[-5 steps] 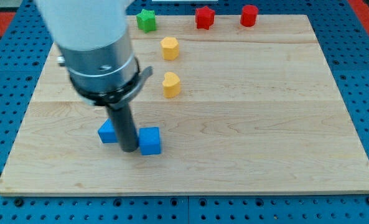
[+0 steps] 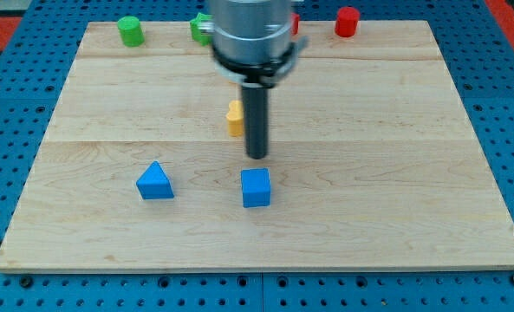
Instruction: Move the blue cube parallel to the right of the blue triangle
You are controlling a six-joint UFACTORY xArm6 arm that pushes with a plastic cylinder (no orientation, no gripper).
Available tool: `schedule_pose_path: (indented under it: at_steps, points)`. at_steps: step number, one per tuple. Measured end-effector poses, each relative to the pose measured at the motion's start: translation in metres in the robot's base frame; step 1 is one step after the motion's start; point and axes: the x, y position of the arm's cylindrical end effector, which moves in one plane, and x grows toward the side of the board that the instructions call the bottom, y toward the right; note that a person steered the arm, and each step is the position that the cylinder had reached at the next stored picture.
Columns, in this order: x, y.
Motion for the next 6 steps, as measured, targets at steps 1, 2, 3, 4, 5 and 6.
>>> schedule_pose_path:
  at_steps: [1,2,3,4,5,6]
  points:
    - [0.033,0.031]
    - [0.064,0.024]
    - [0.063,-0.001]
    - [0.059,-0.013]
    - [0.023,-0.004]
    - [0.01,-0.035]
